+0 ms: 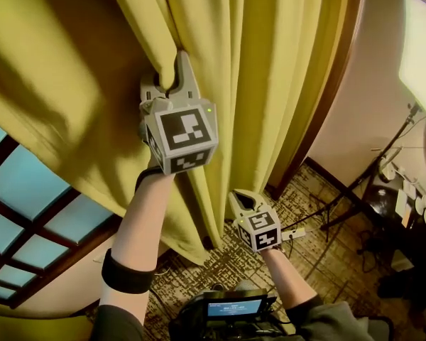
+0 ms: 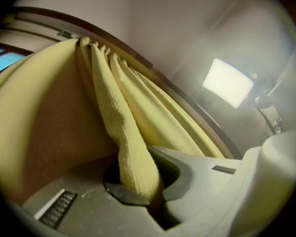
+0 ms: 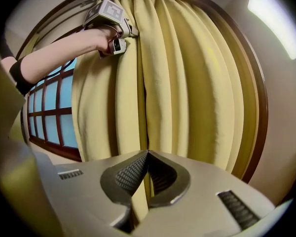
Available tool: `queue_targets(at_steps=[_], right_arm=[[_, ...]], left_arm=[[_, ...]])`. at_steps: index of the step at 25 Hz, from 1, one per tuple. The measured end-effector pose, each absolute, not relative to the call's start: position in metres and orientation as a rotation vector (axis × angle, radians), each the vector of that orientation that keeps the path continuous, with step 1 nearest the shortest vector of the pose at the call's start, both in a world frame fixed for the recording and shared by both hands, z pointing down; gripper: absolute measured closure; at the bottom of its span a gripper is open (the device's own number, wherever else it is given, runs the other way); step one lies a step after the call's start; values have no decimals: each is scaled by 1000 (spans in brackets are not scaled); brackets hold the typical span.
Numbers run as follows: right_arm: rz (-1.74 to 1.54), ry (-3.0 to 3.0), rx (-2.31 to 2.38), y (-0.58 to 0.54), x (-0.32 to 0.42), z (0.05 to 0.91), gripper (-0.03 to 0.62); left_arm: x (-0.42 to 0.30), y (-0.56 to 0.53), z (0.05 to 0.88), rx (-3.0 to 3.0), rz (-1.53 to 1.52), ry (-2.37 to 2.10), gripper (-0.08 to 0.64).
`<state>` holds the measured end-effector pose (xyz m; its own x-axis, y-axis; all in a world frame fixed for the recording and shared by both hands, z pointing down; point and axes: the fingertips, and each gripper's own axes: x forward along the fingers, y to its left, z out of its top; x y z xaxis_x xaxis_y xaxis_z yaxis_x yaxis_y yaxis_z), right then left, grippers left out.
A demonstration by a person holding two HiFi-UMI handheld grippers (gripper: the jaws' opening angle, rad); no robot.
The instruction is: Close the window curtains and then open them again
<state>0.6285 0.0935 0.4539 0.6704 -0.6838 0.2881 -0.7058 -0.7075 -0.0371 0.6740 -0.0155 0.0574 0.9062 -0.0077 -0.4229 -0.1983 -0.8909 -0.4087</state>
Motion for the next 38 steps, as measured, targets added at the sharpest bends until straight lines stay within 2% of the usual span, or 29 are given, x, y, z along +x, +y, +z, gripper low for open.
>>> queue_targets(at_steps=[13,21,26,38], right_arm=[[432,-1216,2787,98,668,464,578],[418,-1265,2768,137,720,458,578],[414,-1267,2768,153,728,456,578],[429,-1129,2886,241,789,460,578]], left_arm=[[698,10,42,-2549,674,166,560],[760,56,39,-2586,639,179,560],[766,79,19,-2553,670,173,560],[883,224,48,-2595,588,-89,560]])
